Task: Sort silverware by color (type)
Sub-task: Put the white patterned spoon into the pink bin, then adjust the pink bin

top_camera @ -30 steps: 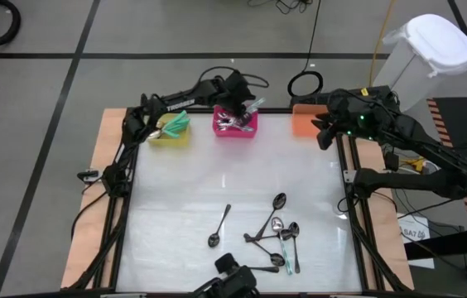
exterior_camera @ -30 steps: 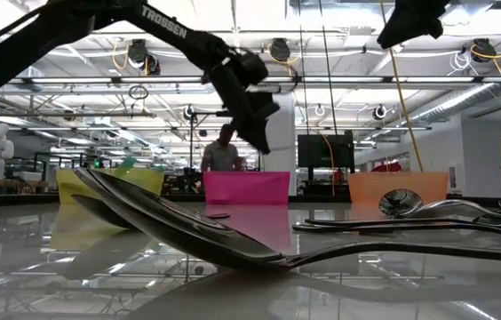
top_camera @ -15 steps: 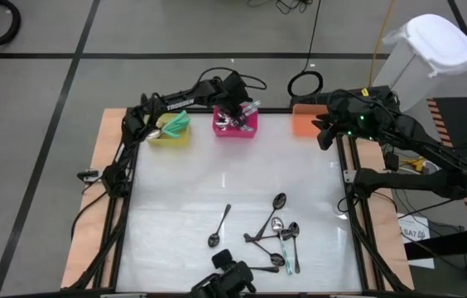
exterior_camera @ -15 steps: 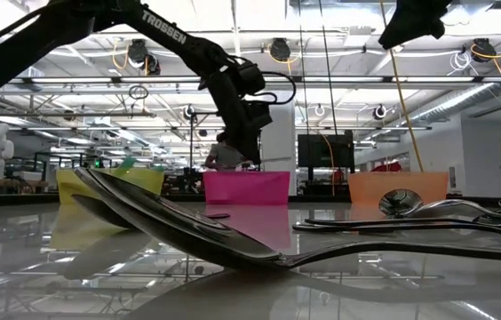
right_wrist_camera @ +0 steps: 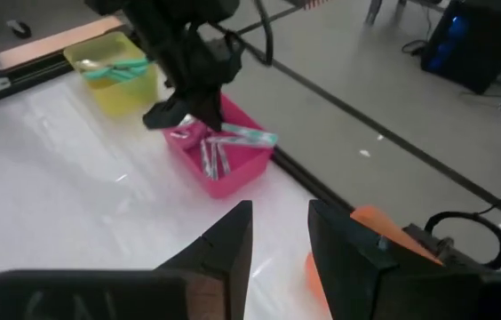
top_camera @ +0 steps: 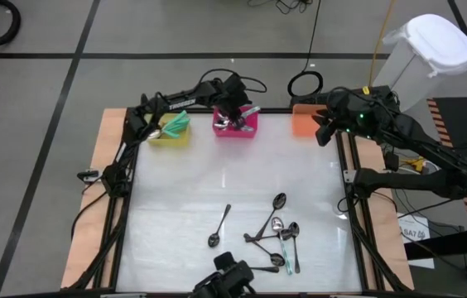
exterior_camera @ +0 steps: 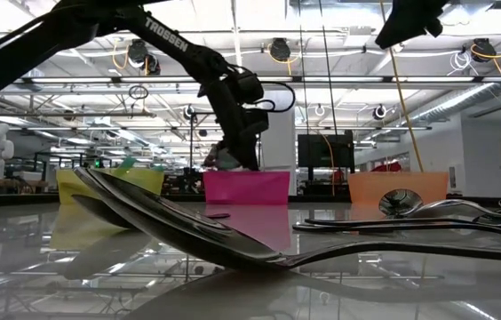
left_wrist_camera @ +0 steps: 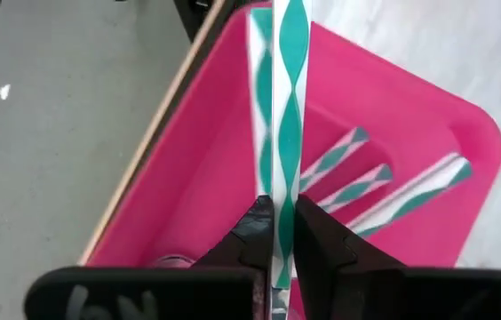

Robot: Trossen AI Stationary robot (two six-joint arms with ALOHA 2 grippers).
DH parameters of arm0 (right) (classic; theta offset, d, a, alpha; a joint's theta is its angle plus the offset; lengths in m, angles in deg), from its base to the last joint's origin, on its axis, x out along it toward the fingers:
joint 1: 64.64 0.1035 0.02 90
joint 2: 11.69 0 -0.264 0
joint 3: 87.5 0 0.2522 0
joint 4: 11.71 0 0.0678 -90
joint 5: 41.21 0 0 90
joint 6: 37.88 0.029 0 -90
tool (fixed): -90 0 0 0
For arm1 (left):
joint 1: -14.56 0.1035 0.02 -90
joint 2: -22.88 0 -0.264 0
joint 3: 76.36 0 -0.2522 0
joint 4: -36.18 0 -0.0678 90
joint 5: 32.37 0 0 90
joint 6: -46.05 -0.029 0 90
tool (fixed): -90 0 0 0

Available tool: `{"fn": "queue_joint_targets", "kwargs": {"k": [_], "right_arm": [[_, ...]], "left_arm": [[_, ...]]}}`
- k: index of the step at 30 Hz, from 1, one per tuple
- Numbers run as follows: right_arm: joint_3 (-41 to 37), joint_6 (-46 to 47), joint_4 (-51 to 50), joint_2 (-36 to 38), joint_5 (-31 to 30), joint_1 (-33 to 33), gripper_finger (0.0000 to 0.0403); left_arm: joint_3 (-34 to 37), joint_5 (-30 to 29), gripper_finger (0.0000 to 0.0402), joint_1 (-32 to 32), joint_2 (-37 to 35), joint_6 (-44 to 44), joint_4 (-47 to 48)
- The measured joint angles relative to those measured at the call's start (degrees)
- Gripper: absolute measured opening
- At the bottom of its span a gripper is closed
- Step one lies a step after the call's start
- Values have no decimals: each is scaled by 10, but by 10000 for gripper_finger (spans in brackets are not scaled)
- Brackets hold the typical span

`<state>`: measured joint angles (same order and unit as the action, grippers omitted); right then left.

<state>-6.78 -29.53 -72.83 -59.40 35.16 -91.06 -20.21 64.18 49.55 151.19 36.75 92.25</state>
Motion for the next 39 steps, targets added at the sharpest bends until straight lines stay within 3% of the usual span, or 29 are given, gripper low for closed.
{"fn": "queue_joint_targets", "kwargs": {"k": [8, 12, 22, 31, 35, 39], "right_arm": [[0, -2, 34, -17, 1, -16, 109], [0, -1, 39, -25, 2, -21, 109], [0, -1, 39, -30, 3, -21, 109], [0, -15, 38, -30, 4, -21, 109], [0, -16, 38, -30, 4, -21, 109], [0, -35, 38, -30, 4, -21, 109]], "left_arm": [[0, -1, 31, -7, 15, -1, 37], [-1, -43, 34, -11, 18, 21, 56], [-2, -73, 83, -17, 20, 42, 48], [-135, -99, 85, -22, 20, 54, 139], [-195, -52, 85, -22, 18, 28, 184], [-189, 33, 85, -30, 18, -8, 206]]}}
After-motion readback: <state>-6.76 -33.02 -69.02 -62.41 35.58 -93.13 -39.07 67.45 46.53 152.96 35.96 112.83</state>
